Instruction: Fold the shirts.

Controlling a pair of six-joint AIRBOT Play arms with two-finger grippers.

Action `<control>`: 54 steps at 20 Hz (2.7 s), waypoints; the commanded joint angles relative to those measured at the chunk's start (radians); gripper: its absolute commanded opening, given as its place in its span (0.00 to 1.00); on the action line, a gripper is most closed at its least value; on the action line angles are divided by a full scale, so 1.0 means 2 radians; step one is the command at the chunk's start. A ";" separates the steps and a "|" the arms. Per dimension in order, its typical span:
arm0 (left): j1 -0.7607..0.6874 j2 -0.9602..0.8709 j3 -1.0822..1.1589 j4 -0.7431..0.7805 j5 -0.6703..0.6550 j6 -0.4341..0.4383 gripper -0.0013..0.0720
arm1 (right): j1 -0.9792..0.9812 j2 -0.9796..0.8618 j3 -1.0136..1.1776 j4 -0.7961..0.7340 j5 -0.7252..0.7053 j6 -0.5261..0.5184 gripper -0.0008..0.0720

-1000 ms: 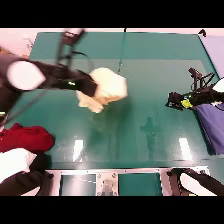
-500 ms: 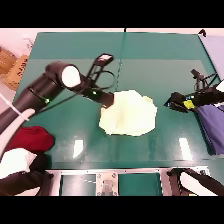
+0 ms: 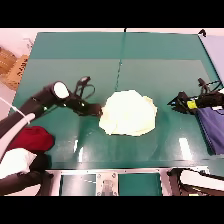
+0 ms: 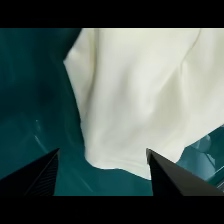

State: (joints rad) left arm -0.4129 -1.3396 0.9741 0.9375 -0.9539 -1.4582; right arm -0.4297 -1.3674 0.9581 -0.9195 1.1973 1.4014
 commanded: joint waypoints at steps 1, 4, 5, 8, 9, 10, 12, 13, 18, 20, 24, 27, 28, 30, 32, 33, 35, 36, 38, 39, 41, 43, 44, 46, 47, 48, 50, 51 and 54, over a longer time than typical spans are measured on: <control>-0.024 0.000 -0.072 -0.105 0.064 0.052 0.86 | 0.009 -0.072 0.000 0.068 -0.017 -0.044 0.57; -0.070 -0.006 -0.085 -0.107 0.091 0.052 0.86 | 0.051 -0.113 0.000 0.068 -0.021 -0.049 0.57; -0.076 -0.009 -0.085 -0.108 0.094 0.052 0.84 | 0.064 -0.121 0.000 0.068 -0.029 -0.049 0.56; -0.075 -0.009 -0.079 -0.108 0.092 0.053 0.05 | 0.088 -0.126 0.006 0.068 -0.045 -0.051 0.33; -0.075 -0.006 -0.073 -0.104 0.089 0.053 0.04 | 0.089 -0.125 0.014 0.067 -0.040 -0.052 0.13; -0.075 -0.005 -0.063 -0.098 0.083 0.053 0.04 | 0.086 -0.125 0.025 0.067 -0.029 -0.052 0.04; -0.075 -0.005 -0.034 -0.069 0.059 0.052 0.04 | 0.082 -0.125 0.057 0.067 0.006 -0.052 0.04; -0.075 -0.005 -0.023 -0.054 0.048 0.048 0.04 | 0.081 -0.123 0.072 0.067 0.023 -0.052 0.04; -0.072 0.024 0.033 0.042 0.021 -0.004 0.04 | 0.077 -0.085 0.104 0.067 0.044 -0.050 0.04; -0.047 0.058 0.048 0.070 0.021 -0.022 0.04 | 0.074 -0.058 0.122 0.067 0.049 -0.049 0.04; 0.011 0.086 0.039 0.068 -0.042 -0.028 0.05 | 0.075 -0.033 0.121 0.058 0.051 -0.047 0.04; 0.011 0.080 -0.020 0.012 -0.030 -0.025 0.95 | 0.075 -0.033 0.087 0.058 0.040 -0.047 0.04; 0.011 0.075 -0.043 0.000 -0.012 -0.026 0.95 | 0.075 -0.033 0.075 0.057 0.035 -0.049 0.04; 0.011 0.059 -0.079 -0.019 0.040 -0.026 0.95 | 0.074 -0.034 0.056 0.050 0.026 -0.051 0.04; 0.011 0.028 -0.086 -0.040 0.078 -0.023 0.95 | 0.074 -0.036 0.049 0.043 0.018 -0.051 0.04; 0.011 0.011 -0.086 -0.055 0.095 -0.010 0.95 | 0.074 -0.038 0.049 0.043 0.015 -0.051 0.04; 0.011 -0.022 -0.086 -0.087 0.121 0.002 0.95 | 0.074 -0.038 0.049 0.043 0.003 -0.051 0.04; 0.011 -0.039 -0.086 -0.106 0.124 0.010 0.95 | 0.074 -0.038 0.049 0.043 -0.003 -0.051 0.04; 0.010 -0.069 -0.086 -0.168 0.115 0.051 0.94 | 0.074 -0.038 0.049 0.043 -0.013 -0.051 0.04; 0.011 -0.076 -0.086 -0.204 0.116 0.081 0.87 | 0.074 -0.038 0.049 0.043 -0.015 -0.051 0.04; 0.011 -0.078 -0.079 -0.250 0.120 0.131 0.32 | 0.074 -0.038 0.049 0.043 -0.015 -0.051 0.04; 0.012 -0.074 -0.050 -0.239 0.112 0.145 0.04 | 0.073 -0.038 0.054 0.043 -0.014 -0.051 0.04; 0.012 -0.066 -0.031 -0.222 0.104 0.144 0.04 | 0.073 -0.037 0.063 0.043 -0.009 -0.050 0.04; 0.012 -0.036 0.013 -0.166 0.088 0.125 0.04 | 0.071 -0.026 0.100 0.051 0.023 -0.050 0.04; 0.012 -0.011 0.037 -0.132 0.079 0.107 0.04 | 0.071 -0.015 0.124 0.056 0.038 -0.048 0.04; 0.012 0.016 0.063 -0.105 0.067 0.096 0.04 | 0.071 0.001 0.153 0.062 0.054 -0.044 0.04; 0.012 0.079 0.122 -0.059 0.048 0.083 0.04 | 0.071 0.042 0.217 0.062 0.073 -0.033 0.04; 0.012 0.113 0.154 -0.039 0.044 0.076 0.04 | 0.070 0.065 0.250 0.062 0.074 -0.031 0.04; 0.012 0.200 0.242 0.002 0.031 0.075 0.04 | 0.064 0.127 0.358 0.062 0.073 -0.004 0.04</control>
State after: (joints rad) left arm -0.3893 -1.0908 1.3056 0.8261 -0.8585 -1.2873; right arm -0.2939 -1.2163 1.4944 -0.7990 1.3235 1.3499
